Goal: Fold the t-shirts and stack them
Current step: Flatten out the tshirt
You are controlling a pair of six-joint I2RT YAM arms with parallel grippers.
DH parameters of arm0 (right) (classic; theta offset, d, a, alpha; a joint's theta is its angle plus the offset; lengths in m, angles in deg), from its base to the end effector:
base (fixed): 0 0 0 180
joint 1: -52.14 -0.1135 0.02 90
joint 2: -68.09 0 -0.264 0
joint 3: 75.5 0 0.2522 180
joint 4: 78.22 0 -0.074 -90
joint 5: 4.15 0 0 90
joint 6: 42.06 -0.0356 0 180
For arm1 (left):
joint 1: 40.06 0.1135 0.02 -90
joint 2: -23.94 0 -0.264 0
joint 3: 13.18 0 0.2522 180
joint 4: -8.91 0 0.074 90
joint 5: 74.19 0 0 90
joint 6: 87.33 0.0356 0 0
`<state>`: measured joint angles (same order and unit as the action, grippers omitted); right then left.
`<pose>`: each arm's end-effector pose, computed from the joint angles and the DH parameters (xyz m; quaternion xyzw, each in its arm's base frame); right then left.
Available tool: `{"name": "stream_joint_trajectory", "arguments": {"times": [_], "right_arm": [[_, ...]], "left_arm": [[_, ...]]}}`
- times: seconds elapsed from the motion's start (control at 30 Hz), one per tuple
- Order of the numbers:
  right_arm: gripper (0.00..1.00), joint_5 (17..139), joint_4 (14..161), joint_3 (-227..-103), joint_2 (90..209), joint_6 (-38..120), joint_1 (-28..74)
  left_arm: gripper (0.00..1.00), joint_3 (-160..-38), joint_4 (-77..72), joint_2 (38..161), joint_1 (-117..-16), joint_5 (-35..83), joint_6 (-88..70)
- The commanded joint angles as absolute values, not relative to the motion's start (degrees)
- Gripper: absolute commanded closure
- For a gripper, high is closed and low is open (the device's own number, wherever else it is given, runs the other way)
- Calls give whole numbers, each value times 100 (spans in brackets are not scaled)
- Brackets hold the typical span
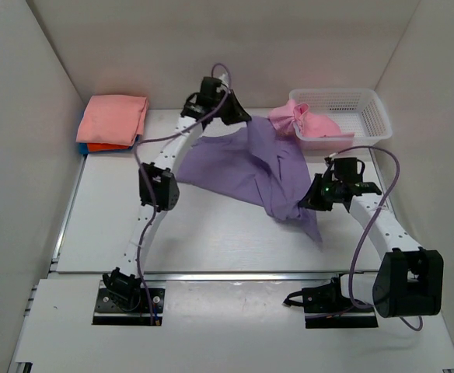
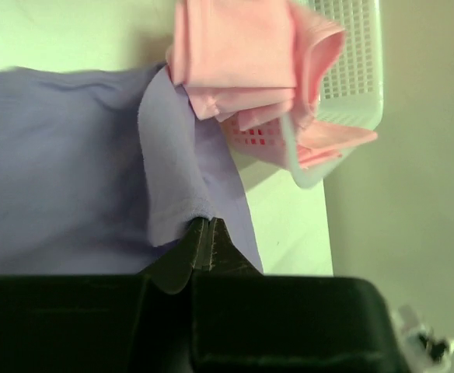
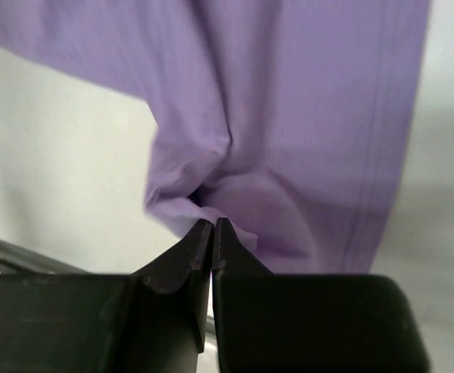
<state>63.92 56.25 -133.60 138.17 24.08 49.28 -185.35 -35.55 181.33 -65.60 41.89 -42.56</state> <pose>0.2333 0.0250 0.2191 0.1194 0.9365 0.2411 0.2250 0.5343 -0.2726 0.2269 -0.0323 0.8493 -0.4425 0.2861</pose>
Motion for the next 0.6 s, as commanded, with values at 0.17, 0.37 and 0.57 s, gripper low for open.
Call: {"name": "stream_joint_trajectory", "arguments": {"times": [0.17,0.37,0.57], "right_arm": [[100,7082,4664,-14323,13831,2983,4599],[73,7179,4477,-14077,13516,2975,4624],[65,7443,4073,-13937,13305,2562,4791]], "left_arm": [[100,-18946,-7426,14887,-6177,2955,-1827],[100,-13857,-6674,11976,-6151,2661,-1410],[100,-7775,-2857,7818,-4576,4509,-3364]]}}
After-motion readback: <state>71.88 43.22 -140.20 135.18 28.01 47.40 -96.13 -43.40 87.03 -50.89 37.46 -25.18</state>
